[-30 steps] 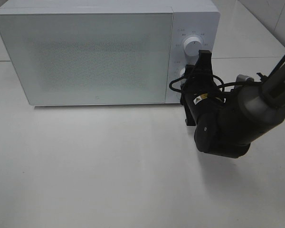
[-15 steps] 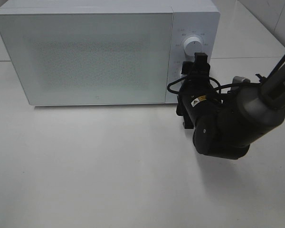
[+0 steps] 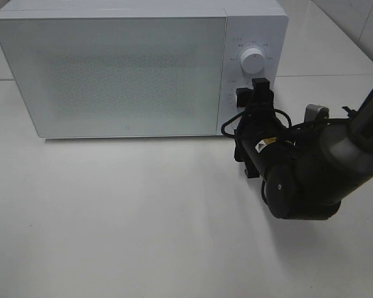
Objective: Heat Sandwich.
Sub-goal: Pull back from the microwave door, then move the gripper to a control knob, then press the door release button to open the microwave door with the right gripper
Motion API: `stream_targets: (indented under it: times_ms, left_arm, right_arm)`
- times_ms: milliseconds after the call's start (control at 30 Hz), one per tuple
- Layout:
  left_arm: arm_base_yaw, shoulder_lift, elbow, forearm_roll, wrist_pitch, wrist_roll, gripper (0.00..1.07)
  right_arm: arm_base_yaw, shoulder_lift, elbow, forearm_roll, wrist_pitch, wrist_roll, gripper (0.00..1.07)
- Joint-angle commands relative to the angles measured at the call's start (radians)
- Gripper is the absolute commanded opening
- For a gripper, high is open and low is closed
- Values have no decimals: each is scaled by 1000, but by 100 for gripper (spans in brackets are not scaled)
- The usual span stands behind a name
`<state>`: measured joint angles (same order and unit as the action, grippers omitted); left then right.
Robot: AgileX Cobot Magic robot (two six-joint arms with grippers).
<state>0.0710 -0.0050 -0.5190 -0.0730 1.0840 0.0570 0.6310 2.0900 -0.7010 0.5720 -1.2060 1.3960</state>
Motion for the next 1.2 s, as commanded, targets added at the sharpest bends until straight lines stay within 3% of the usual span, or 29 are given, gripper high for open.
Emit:
stream_targets:
  times_ms: [33, 567, 867, 1200]
  left_arm:
    - [4, -16, 1, 0, -13, -3, 98]
    - [4, -16, 1, 0, -13, -3, 98]
    - [4, -16, 1, 0, -13, -3, 98]
    - [4, -16, 1, 0, -13, -3, 98]
  right_arm:
    - [-2, -11, 20, -41, -121, 12, 76]
    - [-3, -152, 185, -133, -41, -34, 76]
    - [-3, -325, 200, -239, 389, -345, 76]
    - [-3, -482, 188, -239, 762, -808, 76]
